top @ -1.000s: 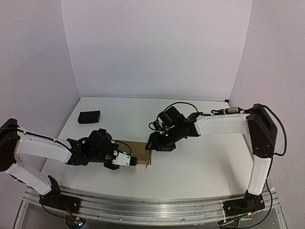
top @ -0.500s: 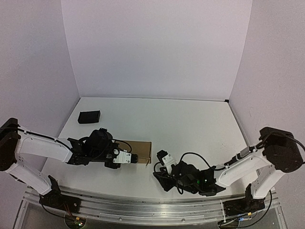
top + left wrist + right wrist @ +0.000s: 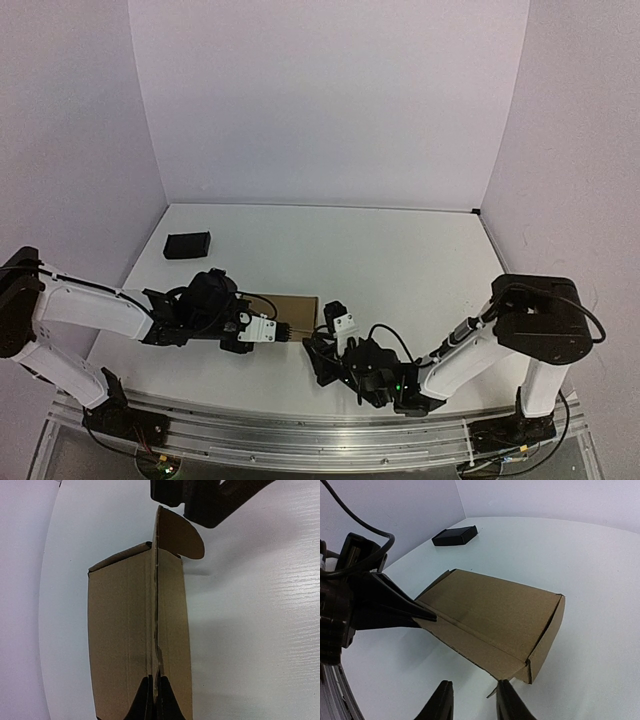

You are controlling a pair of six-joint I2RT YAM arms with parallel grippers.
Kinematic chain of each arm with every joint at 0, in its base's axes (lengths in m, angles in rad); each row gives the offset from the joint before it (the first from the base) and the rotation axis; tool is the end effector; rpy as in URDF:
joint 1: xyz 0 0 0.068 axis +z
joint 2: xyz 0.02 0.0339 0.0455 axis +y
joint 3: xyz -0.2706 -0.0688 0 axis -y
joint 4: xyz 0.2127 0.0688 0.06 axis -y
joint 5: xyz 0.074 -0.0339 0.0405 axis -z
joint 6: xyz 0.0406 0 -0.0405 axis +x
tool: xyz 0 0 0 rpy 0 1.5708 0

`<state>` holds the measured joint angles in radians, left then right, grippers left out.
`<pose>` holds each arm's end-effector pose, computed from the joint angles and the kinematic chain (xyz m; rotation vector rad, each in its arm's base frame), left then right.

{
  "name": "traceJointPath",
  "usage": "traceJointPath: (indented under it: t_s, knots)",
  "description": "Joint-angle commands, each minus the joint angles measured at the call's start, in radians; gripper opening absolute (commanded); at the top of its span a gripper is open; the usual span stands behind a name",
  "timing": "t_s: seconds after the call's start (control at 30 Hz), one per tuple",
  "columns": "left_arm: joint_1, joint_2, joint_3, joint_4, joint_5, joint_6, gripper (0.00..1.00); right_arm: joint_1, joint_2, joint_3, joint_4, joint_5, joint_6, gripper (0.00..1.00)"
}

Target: Fold the paper box

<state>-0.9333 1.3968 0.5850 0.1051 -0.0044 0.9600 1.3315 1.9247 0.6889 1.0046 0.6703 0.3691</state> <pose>0.1491 -0.2010 0.1926 1.8468 1.3329 0.0190 0.1059 0.3276 0.1619 -0.3778 1.7545 0.6320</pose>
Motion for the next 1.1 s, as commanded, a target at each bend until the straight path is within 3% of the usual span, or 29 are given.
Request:
traceJointPath:
  t_s: [0.0, 0.63, 1.07]
  knots:
    - [-0.001, 0.021, 0.025, -0.030, -0.006, -0.015, 0.00, 0.007, -0.011, -0.009, 0.031, 0.047, 0.064, 0.25]
    - [-0.002, 0.016, 0.019, -0.024, 0.001, 0.003, 0.00, -0.001, 0.016, 0.088, -0.321, 0.161, 0.156, 0.14]
    - [-0.002, 0.013, 0.013, -0.023, 0.001, 0.026, 0.00, -0.006, 0.041, 0.120, -0.333, 0.081, 0.120, 0.11]
